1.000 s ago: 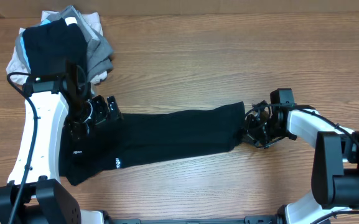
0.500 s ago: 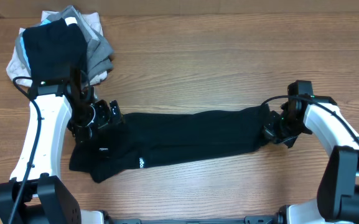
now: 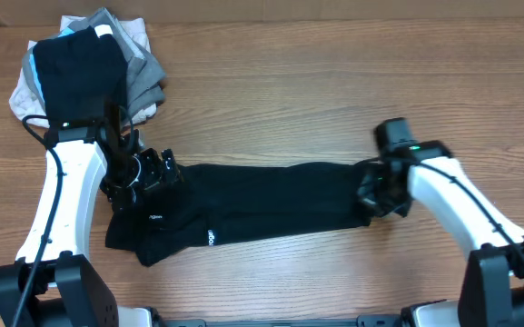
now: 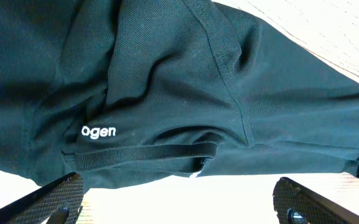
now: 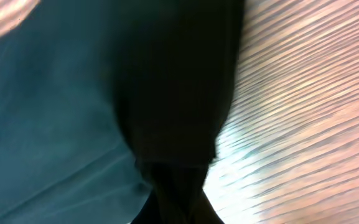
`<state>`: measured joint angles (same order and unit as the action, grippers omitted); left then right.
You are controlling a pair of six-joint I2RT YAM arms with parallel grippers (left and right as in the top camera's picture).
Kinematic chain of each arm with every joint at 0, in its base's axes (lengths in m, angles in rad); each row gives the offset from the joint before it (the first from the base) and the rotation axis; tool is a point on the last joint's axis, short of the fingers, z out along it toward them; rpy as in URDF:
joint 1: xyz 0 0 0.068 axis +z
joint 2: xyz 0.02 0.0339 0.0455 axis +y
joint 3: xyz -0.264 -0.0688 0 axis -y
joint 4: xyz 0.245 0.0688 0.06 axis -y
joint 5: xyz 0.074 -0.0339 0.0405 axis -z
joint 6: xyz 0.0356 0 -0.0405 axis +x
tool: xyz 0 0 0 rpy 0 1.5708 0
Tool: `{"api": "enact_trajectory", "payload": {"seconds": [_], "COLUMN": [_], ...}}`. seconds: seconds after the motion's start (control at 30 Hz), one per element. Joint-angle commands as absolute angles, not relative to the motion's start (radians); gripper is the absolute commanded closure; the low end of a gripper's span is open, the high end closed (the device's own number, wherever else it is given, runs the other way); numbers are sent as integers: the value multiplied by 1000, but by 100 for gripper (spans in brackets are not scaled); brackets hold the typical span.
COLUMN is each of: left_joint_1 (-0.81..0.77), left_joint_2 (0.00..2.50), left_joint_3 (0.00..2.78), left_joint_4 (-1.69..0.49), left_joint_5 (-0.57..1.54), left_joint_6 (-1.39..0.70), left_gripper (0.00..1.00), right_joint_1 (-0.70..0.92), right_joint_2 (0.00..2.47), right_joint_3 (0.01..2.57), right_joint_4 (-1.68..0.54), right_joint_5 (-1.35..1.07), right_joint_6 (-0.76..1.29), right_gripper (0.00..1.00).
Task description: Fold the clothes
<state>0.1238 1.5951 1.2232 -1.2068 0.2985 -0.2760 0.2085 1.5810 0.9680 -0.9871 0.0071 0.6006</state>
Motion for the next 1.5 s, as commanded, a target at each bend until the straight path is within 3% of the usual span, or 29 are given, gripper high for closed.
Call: {"api": "enact_trajectory", "payload": {"seconds": [0.0, 0.33, 0.6, 0.7, 0.77, 0.83, 0.97, 1.23, 1.27, 1.33, 1.37, 1.47], "left_joint_1": [116, 116, 116, 116, 116, 116, 116, 117, 116, 116, 117, 117], "left_joint_2": [1584, 1584, 1584, 1584, 1584, 1584, 1584, 1584, 1584, 1584, 1584, 1584], "left_joint_3": [1213, 1213, 1213, 1213, 1213, 1213, 1213, 1213, 1213, 1213, 1213, 1213], "left_joint_4": [-1204, -1204, -1207, -1207, -1207, -1209, -1217, -1219, -1218, -1219, -1219, -1218], "left_joint_5": [315, 315, 314, 314, 314, 311, 309, 304, 304, 304, 304, 304], "left_joint_6": [-250, -250, -250, -249, -246, -246, -226, -220, -220, -220, -220, -220], "left_gripper": [0, 0, 0, 0, 0, 0, 0, 0, 0, 0, 0, 0], "right_joint_1": [322, 632, 718, 713, 696, 662, 556, 276, 242, 177, 152, 81], "right_joint_2": [1560, 1563, 1565, 1567, 1567, 1567, 1566, 1566, 1566, 1567, 1566, 1566], "right_joint_3": [988, 987, 971, 971, 971, 971, 971, 971, 971, 971, 971, 971], "right_joint_4": [-986, -920, -856, -865, -874, -885, -907, -922, -923, -945, -962, -1005], "right_joint_5": [117, 165, 191, 210, 218, 216, 207, 80, 48, 2, -7, -10], "right_joint_6": [704, 758, 753, 766, 817, 868, 880, 685, 652, 611, 609, 608], "right_gripper": [96, 96, 96, 81, 81, 89, 96, 96, 95, 76, 71, 63]}}
